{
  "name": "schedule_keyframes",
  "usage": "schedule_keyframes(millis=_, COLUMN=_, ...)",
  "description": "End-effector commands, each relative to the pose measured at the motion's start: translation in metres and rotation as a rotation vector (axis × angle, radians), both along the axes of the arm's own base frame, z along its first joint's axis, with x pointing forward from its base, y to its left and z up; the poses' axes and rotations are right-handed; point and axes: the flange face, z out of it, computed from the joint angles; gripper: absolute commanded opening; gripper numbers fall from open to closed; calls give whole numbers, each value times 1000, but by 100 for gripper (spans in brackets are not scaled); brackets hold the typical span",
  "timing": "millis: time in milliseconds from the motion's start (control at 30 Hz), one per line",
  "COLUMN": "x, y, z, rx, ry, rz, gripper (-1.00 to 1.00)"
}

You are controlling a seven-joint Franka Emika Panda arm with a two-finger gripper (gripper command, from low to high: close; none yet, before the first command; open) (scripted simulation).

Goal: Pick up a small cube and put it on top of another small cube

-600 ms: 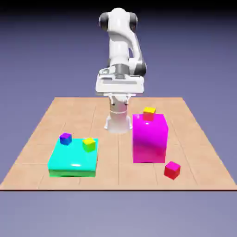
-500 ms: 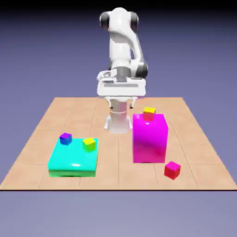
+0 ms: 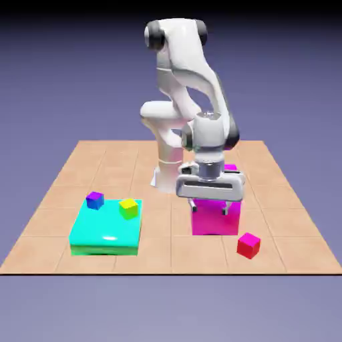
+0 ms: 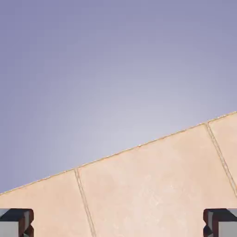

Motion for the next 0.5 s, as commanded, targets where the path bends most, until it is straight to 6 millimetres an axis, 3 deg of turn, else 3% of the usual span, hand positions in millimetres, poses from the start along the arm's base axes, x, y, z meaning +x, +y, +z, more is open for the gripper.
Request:
schedule_keyframes(millis=0, x=1, y=8, z=-10, rx=13, ry=36, rz=-26, gripper=0)
schedule_keyframes(millis=233, x=3, y=66, z=-64, rx=103, ry=287, rz=-208, gripper=0)
schedule_keyframes(millis=333, x=3, y=90, z=-79, rx=140, ry=396, rz=-288, gripper=0)
schedule_keyframes(millis=400, x=2, y=93, z=-80, rx=144, ry=407, rz=-297, gripper=0)
schedule_keyframes(millis=467, x=-2, y=99, z=-114, rx=146, ry=407, rz=-298, gripper=0)
